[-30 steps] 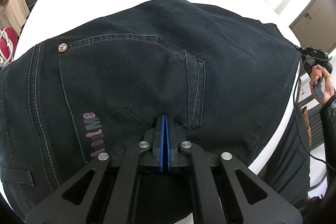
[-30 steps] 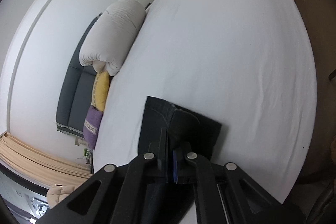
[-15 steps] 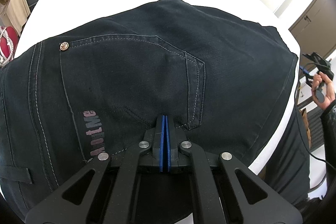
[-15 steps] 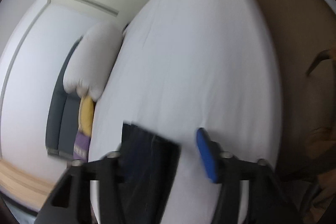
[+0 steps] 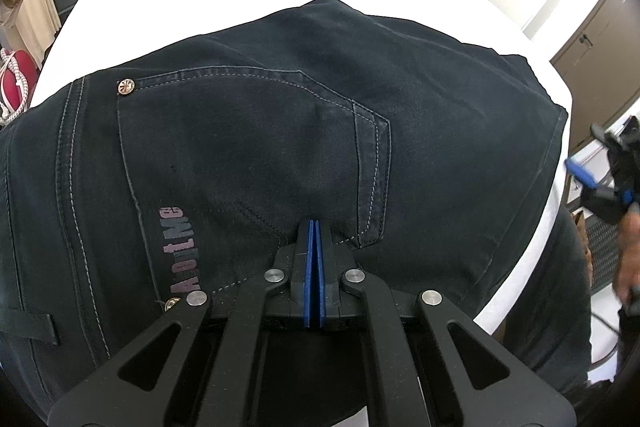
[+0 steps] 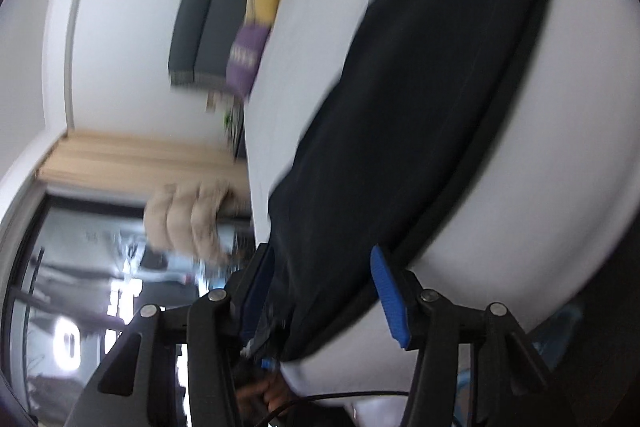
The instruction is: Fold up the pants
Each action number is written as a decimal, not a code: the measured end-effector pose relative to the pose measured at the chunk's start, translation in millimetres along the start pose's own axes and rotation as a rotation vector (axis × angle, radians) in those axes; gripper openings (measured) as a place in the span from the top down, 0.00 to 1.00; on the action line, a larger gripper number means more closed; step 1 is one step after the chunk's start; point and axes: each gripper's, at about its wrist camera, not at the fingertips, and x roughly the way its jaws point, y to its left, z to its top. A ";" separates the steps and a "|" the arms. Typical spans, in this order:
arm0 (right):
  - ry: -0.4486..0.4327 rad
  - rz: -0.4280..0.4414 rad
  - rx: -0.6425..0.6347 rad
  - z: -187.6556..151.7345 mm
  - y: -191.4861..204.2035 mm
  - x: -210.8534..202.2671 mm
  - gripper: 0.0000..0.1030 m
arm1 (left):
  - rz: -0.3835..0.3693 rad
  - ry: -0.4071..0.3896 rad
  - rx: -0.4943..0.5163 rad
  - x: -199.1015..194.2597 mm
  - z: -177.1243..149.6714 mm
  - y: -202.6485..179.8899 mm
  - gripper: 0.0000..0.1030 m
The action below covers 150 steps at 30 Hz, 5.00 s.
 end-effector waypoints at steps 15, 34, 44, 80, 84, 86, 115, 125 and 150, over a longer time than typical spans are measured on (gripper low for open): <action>0.144 -0.016 0.072 -23.4 9.0 68.8 0.48 | -0.037 -0.026 -0.032 -9.6 -8.3 11.3 0.99; 0.193 -0.041 0.042 -35.4 -8.3 89.0 0.97 | -0.025 -0.020 -0.027 -34.1 -26.8 17.3 0.99; 0.117 0.019 0.120 1.1 -20.6 73.0 0.87 | -0.021 -0.018 -0.026 -33.0 -25.8 17.6 0.99; 0.269 -0.077 -0.017 89.3 1.8 152.8 1.00 | -0.003 0.019 -0.049 15.5 44.4 -11.9 0.99; 0.131 -0.082 0.011 130.3 -9.1 126.4 1.00 | -0.017 0.020 -0.060 20.7 45.5 -7.6 0.99; 0.032 -0.093 0.070 158.3 -30.3 100.0 1.00 | -0.024 0.016 -0.066 23.9 44.3 -5.0 0.99; -0.012 -0.087 -0.004 107.5 -31.7 85.6 1.00 | -0.228 0.064 0.011 79.0 89.1 -93.3 0.99; -0.340 -0.194 0.100 203.4 -95.2 -27.8 1.00 | -0.112 -0.008 -0.112 42.7 65.8 1.1 0.99; -0.142 -0.049 0.024 118.3 -60.7 10.6 1.00 | 0.013 -0.055 -0.102 17.3 40.9 29.9 0.99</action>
